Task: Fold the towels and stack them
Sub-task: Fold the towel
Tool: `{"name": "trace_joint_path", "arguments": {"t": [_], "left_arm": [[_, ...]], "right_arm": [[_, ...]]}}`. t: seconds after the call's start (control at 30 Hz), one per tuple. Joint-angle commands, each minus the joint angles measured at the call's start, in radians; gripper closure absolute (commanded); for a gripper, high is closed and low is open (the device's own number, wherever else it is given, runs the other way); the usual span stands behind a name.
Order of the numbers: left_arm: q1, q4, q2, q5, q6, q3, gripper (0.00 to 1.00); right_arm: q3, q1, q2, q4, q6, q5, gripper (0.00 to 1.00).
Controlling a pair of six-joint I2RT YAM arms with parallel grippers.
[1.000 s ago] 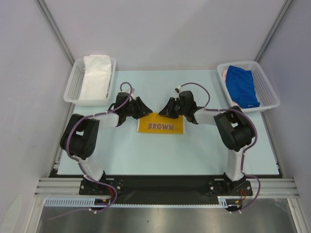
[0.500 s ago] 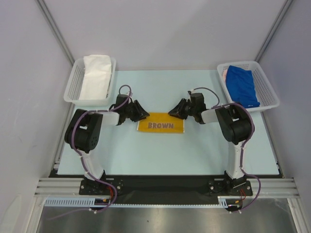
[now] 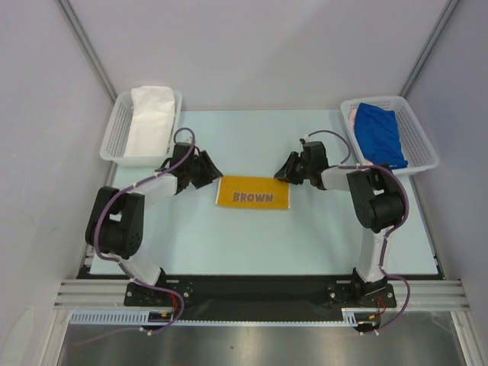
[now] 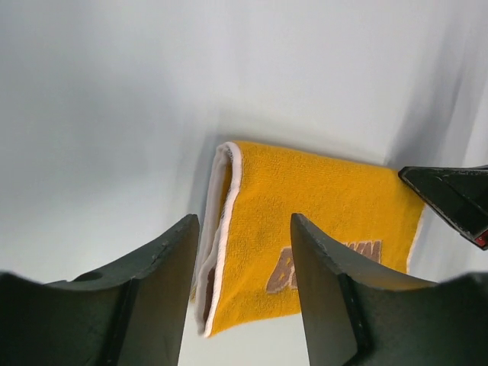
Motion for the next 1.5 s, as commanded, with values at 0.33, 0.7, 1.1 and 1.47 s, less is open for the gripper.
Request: {"name": "trace_joint_path", "arguments": {"t": [0.33, 0.7, 1.1, 1.47], "left_arm": [[0.016, -0.14, 0.078, 0.167, 0.126, 0.028, 0.4], [0.008, -0.209, 0.152, 0.151, 0.185, 0.077, 0.41], [0.016, -0.284, 0.144, -0.001, 0.212, 0.145, 0.33], [0.028, -0.35, 0.176, -0.004, 0.256, 0.272, 0.31]], "right_arm": [[0.093, -0.003, -0.042, -0.206, -0.183, 0.088, 0.71], [0.174, 0.026, -0.011, -0.274, -0.311, 0.202, 0.66], [0.102, 0.097, -0.096, -0.386, -0.328, 0.234, 0.68], [-0.075, 0.233, -0.237, -0.389, -0.259, 0.274, 0.68]]}}
